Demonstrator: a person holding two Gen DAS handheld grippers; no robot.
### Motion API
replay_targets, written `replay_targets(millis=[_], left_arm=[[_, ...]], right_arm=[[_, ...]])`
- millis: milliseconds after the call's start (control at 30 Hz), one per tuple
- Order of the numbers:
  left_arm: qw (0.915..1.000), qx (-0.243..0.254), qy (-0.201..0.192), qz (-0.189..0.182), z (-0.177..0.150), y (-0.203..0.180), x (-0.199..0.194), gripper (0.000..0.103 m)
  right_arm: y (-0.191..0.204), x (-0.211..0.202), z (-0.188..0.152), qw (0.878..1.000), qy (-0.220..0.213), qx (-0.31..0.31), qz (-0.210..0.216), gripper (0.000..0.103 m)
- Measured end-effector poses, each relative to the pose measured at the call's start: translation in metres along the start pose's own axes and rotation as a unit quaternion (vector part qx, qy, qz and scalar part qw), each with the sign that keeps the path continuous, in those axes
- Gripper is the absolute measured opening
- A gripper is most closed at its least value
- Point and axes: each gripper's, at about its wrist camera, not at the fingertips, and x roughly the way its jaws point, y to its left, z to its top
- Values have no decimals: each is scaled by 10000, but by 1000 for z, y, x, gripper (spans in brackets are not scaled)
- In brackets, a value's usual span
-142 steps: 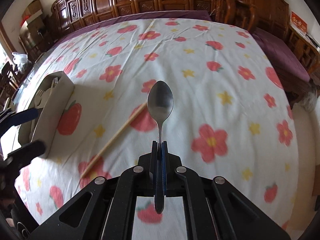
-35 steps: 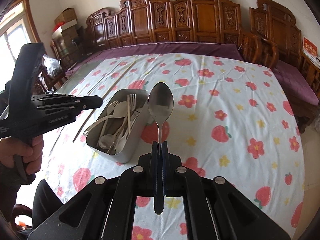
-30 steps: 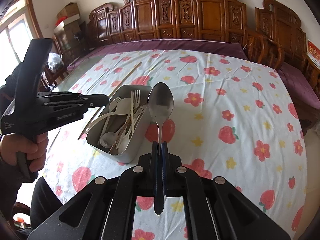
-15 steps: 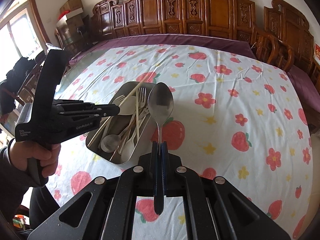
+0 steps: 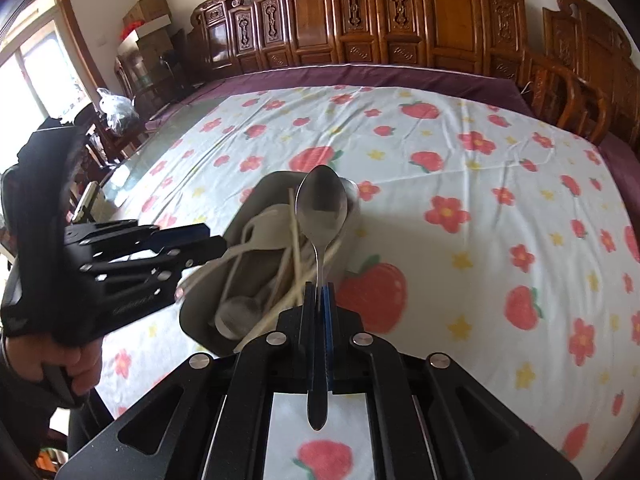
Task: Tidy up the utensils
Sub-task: 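Carry the chopstick and spoon over the grey tray with both grippers, then lower the spoon and chopstick into the tray and open both grippers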
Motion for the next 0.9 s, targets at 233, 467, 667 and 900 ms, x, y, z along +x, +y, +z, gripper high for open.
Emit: replay_targets(millis=[233, 467, 667, 900], left_arm=[[9999, -66, -141, 54, 1, 15, -15, 23], [9997, -91, -183, 126, 1, 24, -22, 24], [9996, -113, -196, 148, -1, 27, -25, 24], [9996, -137, -200, 165, -1, 29, -25, 24]], right_arm=[[20, 35, 17, 9998, 100, 23, 158, 5], [31, 68, 32, 9997, 236, -70, 47, 5], [28, 81, 41, 9995, 282, -51, -130, 5], [22, 84, 43, 9995, 256, 29, -164, 5]])
